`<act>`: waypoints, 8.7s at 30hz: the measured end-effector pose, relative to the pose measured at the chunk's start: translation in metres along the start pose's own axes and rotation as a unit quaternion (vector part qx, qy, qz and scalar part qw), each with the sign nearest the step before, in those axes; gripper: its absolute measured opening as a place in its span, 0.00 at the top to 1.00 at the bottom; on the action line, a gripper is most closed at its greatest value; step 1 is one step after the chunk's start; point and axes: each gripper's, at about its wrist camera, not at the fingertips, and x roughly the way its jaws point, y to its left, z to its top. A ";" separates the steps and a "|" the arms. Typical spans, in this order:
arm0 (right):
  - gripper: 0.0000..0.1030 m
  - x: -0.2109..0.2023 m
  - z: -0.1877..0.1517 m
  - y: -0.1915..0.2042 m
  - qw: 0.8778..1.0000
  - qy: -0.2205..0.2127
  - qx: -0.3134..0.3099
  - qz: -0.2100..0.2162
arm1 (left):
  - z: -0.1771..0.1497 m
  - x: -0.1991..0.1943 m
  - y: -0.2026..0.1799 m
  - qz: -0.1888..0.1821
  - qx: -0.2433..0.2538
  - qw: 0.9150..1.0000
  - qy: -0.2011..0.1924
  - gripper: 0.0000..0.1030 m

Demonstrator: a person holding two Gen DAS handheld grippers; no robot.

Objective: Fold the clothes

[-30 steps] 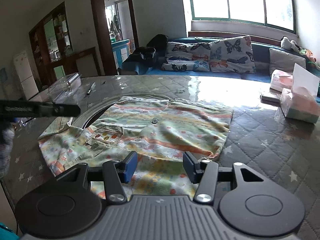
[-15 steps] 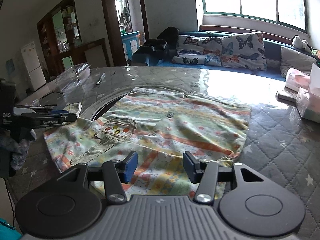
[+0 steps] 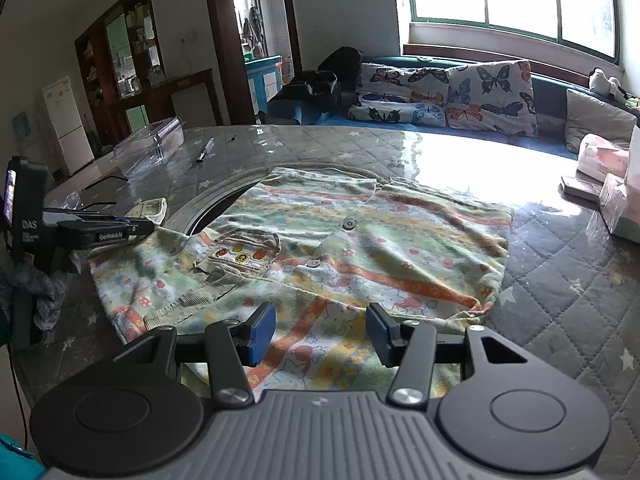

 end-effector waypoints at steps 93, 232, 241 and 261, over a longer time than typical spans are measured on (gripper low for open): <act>0.60 -0.009 -0.022 0.013 0.994 0.062 -0.090 0.005 | -0.028 -0.081 -0.082 -0.201 0.058 0.973 0.100 0.42; 0.77 0.055 0.025 -0.076 0.997 -0.003 0.047 -0.060 | 0.058 0.056 -0.006 -0.095 0.016 0.990 0.098 0.80; 0.86 0.073 0.021 -0.086 0.994 -0.001 0.088 -0.070 | 0.060 0.032 -0.062 -0.202 0.027 0.975 0.089 0.80; 0.82 0.085 0.036 -0.056 0.999 -0.017 0.046 -0.025 | 0.056 0.074 -0.109 -0.217 0.035 0.969 0.116 0.77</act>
